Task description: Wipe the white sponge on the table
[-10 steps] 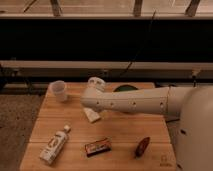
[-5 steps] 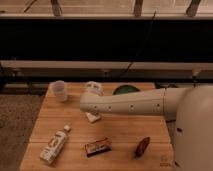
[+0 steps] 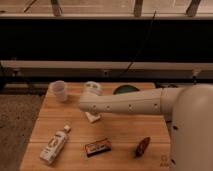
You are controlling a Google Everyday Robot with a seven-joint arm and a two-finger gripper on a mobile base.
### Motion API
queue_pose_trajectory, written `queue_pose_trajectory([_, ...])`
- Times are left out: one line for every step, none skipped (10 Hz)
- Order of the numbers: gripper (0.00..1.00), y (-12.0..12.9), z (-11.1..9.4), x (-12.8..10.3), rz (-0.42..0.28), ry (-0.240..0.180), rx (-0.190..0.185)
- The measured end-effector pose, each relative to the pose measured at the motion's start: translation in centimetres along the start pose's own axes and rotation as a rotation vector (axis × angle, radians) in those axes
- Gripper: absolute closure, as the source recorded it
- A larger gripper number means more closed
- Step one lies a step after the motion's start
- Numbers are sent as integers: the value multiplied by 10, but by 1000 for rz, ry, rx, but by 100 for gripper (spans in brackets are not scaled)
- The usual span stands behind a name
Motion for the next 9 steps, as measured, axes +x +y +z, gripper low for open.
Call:
queue_pose_trajectory([27, -2, 1, 0, -38, -17, -8])
queue_pose_trajectory([21, -5, 2, 0, -79, -38, -16])
queue_pose_trajectory([20, -9, 3, -1, -142, -71, -23])
queue_pose_trajectory([20, -12, 4, -5, -209, -103, -29])
queue_pose_trajectory([20, -14, 5, -8, -263, -128, -32])
queue_pose_trajectory([20, -16, 7, -12, -331, -152, -36])
queue_pose_trajectory([20, -18, 10, -16, -417, -172, -45])
queue_pose_trajectory([20, -19, 13, -19, -474, -181, -52])
queue_pose_trajectory([20, -20, 17, -22, -566, -188, -68])
